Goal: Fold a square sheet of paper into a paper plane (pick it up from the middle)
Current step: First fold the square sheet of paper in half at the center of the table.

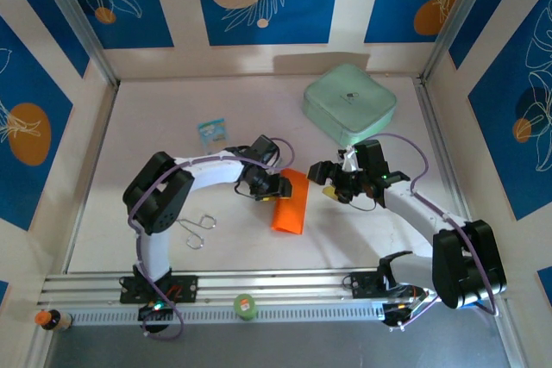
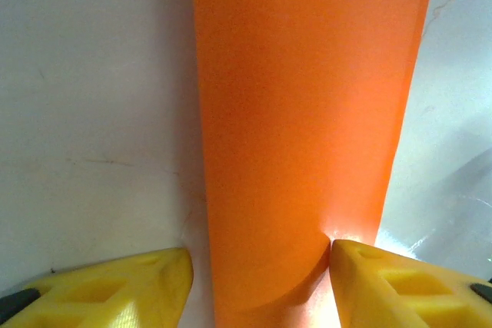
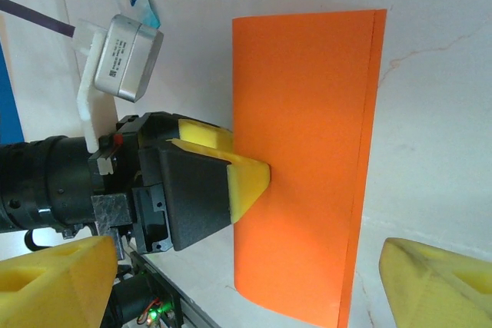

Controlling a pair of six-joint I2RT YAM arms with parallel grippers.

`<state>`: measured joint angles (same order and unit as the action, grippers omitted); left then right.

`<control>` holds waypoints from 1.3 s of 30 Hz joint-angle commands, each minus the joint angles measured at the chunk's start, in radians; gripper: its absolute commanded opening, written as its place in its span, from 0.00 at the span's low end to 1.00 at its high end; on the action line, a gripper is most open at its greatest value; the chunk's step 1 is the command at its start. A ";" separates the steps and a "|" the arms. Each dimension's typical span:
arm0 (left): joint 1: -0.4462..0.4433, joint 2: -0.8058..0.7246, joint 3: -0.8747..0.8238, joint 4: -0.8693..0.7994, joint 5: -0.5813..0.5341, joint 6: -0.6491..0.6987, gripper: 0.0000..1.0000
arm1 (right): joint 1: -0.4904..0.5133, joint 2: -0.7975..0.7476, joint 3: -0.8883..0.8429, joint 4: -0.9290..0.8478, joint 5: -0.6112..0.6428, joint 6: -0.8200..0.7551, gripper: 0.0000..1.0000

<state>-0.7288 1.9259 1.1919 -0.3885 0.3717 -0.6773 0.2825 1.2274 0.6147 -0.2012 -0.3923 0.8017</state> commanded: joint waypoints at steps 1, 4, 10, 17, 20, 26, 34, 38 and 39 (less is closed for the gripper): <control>0.000 0.078 -0.019 -0.101 -0.137 0.024 0.57 | 0.006 0.009 -0.010 -0.006 -0.002 0.001 0.88; -0.006 0.086 -0.010 -0.117 -0.154 0.021 0.57 | 0.006 0.008 -0.015 -0.006 0.004 0.004 0.88; -0.012 0.097 0.011 -0.153 -0.202 0.024 0.57 | 0.005 0.004 -0.022 -0.013 0.016 0.004 0.88; -0.020 0.114 0.029 -0.181 -0.240 0.033 0.58 | -0.002 0.004 -0.028 -0.030 0.042 0.009 0.88; -0.021 0.126 0.034 -0.181 -0.237 0.039 0.58 | -0.004 0.006 -0.030 -0.030 0.043 0.010 0.89; -0.023 0.150 0.042 -0.184 -0.238 0.059 0.58 | -0.008 0.019 -0.031 -0.028 0.039 0.010 0.88; -0.023 0.166 0.052 -0.181 -0.235 0.075 0.58 | -0.008 0.033 -0.031 -0.023 0.035 0.009 0.88; -0.022 0.170 0.052 -0.180 -0.240 0.076 0.59 | -0.007 0.037 -0.033 -0.018 0.032 0.009 0.88; -0.022 0.171 0.052 -0.179 -0.240 0.075 0.59 | -0.008 0.039 -0.032 -0.017 0.032 0.010 0.88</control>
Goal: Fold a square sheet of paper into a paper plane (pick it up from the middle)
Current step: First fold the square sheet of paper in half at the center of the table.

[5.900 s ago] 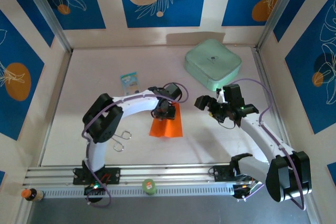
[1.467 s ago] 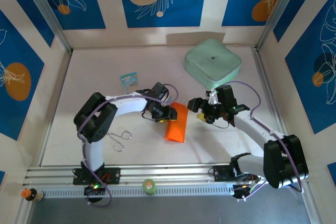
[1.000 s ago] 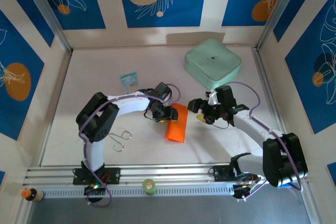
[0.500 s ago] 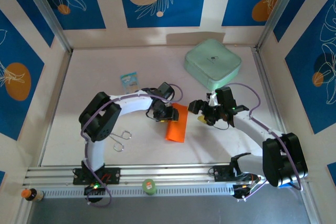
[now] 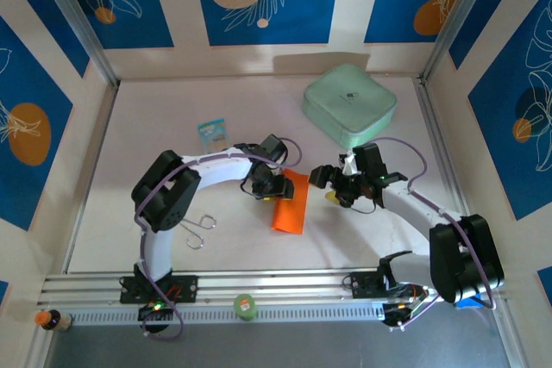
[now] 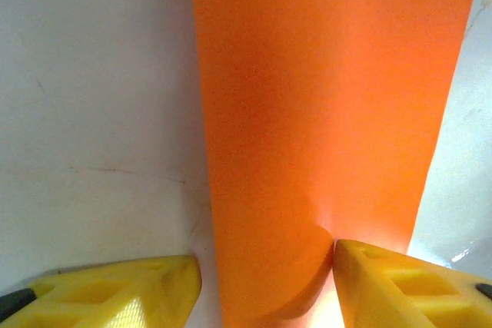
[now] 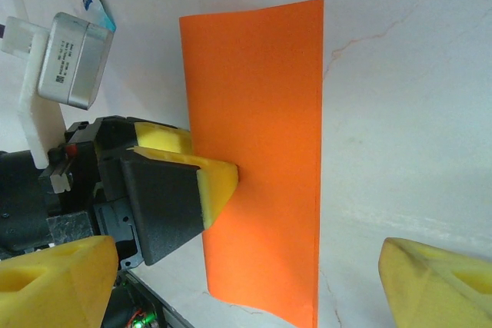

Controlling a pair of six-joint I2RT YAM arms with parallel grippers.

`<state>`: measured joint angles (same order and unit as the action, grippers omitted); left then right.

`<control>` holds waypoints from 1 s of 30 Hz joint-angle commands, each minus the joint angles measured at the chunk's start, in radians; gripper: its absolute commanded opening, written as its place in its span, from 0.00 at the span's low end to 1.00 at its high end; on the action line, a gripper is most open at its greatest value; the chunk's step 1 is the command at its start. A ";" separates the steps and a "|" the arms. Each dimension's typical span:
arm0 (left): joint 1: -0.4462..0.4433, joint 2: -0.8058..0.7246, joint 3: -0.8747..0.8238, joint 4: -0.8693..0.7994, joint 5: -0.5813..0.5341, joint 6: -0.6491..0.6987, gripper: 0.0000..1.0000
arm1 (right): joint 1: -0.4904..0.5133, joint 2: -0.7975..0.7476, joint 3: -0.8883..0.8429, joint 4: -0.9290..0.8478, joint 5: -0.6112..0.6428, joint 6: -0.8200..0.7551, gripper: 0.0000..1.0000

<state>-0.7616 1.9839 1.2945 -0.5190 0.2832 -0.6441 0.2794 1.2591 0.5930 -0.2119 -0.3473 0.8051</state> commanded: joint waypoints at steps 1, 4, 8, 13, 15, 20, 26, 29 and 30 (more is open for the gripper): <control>0.011 0.115 -0.050 -0.047 -0.150 0.041 0.59 | -0.005 0.008 -0.011 -0.005 -0.015 0.005 0.88; 0.010 0.118 -0.050 -0.041 -0.146 0.041 0.59 | -0.004 0.010 -0.014 -0.003 -0.015 0.007 0.88; 0.011 0.121 -0.044 -0.047 -0.155 0.046 0.59 | -0.004 0.015 -0.015 0.003 -0.021 0.007 0.88; 0.010 0.122 -0.042 -0.045 -0.151 0.042 0.59 | -0.003 0.021 -0.015 0.008 -0.027 0.007 0.88; 0.010 0.124 -0.043 -0.051 -0.162 0.035 0.59 | -0.003 0.023 -0.015 0.007 -0.027 0.008 0.88; 0.010 0.126 -0.054 -0.038 -0.171 0.017 0.59 | -0.003 0.023 -0.014 0.008 -0.025 0.008 0.87; 0.011 0.135 -0.060 -0.031 -0.176 0.010 0.59 | -0.003 0.020 -0.018 0.008 -0.023 0.009 0.87; 0.010 0.135 -0.063 -0.026 -0.175 0.013 0.59 | -0.003 0.020 -0.018 0.008 -0.022 0.009 0.87; 0.010 0.136 -0.064 -0.027 -0.177 0.014 0.59 | -0.003 0.021 -0.018 0.008 -0.022 0.008 0.88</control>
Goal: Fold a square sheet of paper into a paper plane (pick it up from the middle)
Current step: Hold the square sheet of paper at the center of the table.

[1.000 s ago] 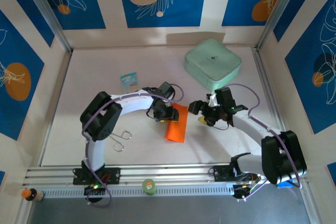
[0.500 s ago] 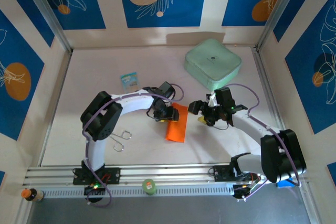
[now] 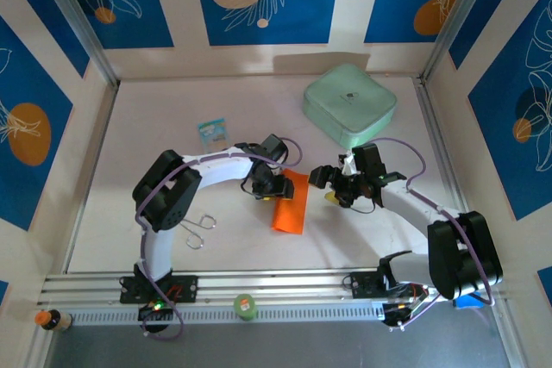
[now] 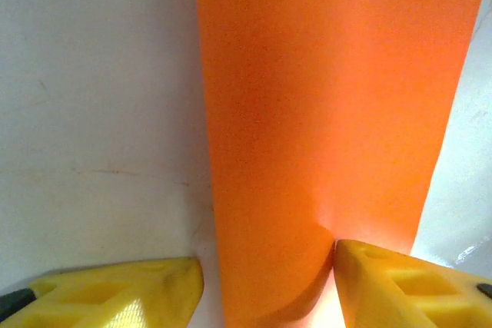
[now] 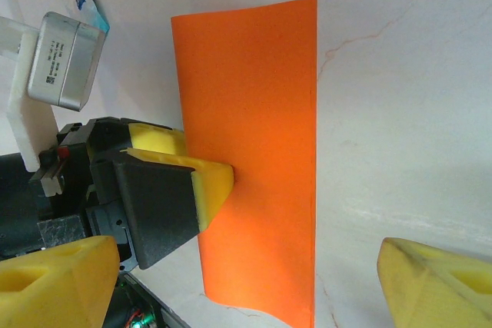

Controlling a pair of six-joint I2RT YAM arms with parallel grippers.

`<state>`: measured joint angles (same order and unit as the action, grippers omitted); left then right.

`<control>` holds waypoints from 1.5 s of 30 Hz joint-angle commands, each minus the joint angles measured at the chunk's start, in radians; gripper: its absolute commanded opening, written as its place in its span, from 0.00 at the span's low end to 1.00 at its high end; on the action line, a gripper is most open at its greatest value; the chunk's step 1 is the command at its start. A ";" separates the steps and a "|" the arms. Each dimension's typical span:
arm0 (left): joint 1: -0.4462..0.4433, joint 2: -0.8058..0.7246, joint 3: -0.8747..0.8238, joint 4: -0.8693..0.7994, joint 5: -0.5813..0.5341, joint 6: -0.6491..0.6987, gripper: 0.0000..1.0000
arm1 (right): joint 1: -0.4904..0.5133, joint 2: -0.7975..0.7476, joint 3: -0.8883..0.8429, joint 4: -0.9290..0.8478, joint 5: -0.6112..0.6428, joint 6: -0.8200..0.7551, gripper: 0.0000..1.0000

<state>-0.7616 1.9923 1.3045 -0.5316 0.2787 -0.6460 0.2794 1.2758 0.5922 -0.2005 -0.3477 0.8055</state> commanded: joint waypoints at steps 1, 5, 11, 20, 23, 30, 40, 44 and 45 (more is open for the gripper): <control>0.010 0.129 -0.074 -0.016 -0.177 0.015 0.59 | -0.003 0.006 -0.017 -0.004 -0.023 0.008 0.87; 0.009 0.134 -0.077 -0.013 -0.179 0.014 0.59 | -0.003 0.007 -0.016 -0.004 -0.024 0.007 0.87; 0.006 0.135 -0.073 -0.014 -0.186 0.011 0.60 | -0.003 0.015 -0.017 0.000 -0.027 0.007 0.87; 0.001 0.155 -0.057 -0.014 -0.175 0.028 0.59 | -0.005 -0.021 -0.026 -0.018 0.003 0.003 0.87; -0.001 0.151 -0.055 -0.015 -0.175 0.039 0.59 | -0.012 -0.056 -0.033 -0.020 0.023 0.004 0.87; -0.002 0.150 -0.065 -0.007 -0.179 0.037 0.59 | -0.035 -0.104 -0.031 -0.036 0.042 0.004 0.87; -0.004 0.161 -0.053 -0.008 -0.170 0.045 0.59 | -0.035 -0.102 -0.046 -0.025 0.027 0.020 0.87; -0.005 0.162 -0.048 -0.013 -0.167 0.048 0.59 | -0.037 -0.099 -0.036 -0.026 0.031 0.012 0.87; -0.005 0.161 -0.050 -0.012 -0.167 0.049 0.59 | -0.037 -0.098 -0.030 -0.027 0.031 0.011 0.88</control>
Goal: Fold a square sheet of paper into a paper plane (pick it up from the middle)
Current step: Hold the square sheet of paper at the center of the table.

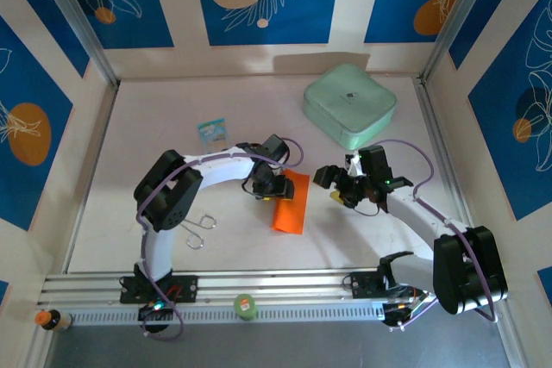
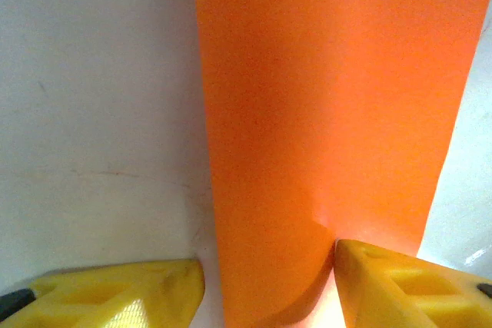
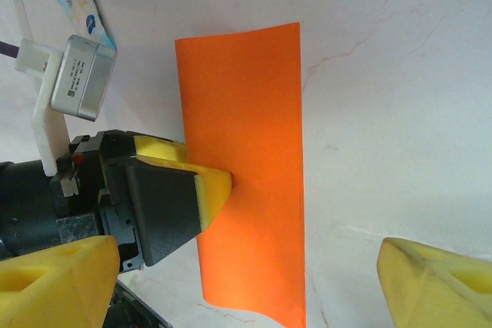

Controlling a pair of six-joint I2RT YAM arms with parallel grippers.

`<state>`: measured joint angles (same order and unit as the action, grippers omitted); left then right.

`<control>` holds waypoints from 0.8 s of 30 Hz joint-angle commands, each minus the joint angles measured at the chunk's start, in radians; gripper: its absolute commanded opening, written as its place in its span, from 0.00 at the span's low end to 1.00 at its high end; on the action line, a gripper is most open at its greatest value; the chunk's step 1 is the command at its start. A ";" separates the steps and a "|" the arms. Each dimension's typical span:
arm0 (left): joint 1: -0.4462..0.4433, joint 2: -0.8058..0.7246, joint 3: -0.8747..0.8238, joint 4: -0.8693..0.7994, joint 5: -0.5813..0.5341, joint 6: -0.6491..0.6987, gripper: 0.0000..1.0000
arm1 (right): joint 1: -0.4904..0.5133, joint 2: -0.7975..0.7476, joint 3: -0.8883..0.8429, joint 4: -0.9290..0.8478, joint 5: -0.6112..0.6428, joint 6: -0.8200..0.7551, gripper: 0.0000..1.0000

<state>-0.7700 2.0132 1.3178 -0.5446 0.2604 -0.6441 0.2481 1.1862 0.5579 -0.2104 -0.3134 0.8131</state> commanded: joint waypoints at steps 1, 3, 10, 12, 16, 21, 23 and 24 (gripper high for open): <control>0.003 0.140 -0.064 0.002 -0.148 0.047 0.59 | -0.006 -0.005 0.009 -0.017 -0.004 0.001 0.87; 0.003 0.138 -0.069 0.002 -0.151 0.045 0.59 | -0.006 0.002 0.018 -0.023 -0.007 -0.002 0.87; 0.003 0.137 -0.064 0.003 -0.155 0.047 0.59 | -0.007 0.005 0.012 -0.015 -0.010 0.005 0.87; 0.001 0.136 -0.063 0.003 -0.155 0.046 0.59 | -0.006 0.003 0.008 -0.018 -0.019 0.012 0.88; 0.000 0.134 -0.070 0.014 -0.152 0.043 0.59 | -0.007 -0.010 -0.004 -0.022 -0.017 0.013 0.87; 0.000 0.144 -0.057 0.006 -0.150 0.048 0.59 | -0.012 -0.007 -0.008 -0.023 -0.019 0.011 0.87; 0.000 0.145 -0.053 0.003 -0.151 0.050 0.59 | -0.013 -0.004 -0.005 -0.023 -0.021 0.010 0.88; 0.000 0.145 -0.054 0.002 -0.156 0.049 0.59 | -0.013 -0.003 -0.005 -0.023 -0.023 0.009 0.87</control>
<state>-0.7708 2.0159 1.3228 -0.5491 0.2596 -0.6437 0.2394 1.1873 0.5587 -0.2138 -0.3145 0.8135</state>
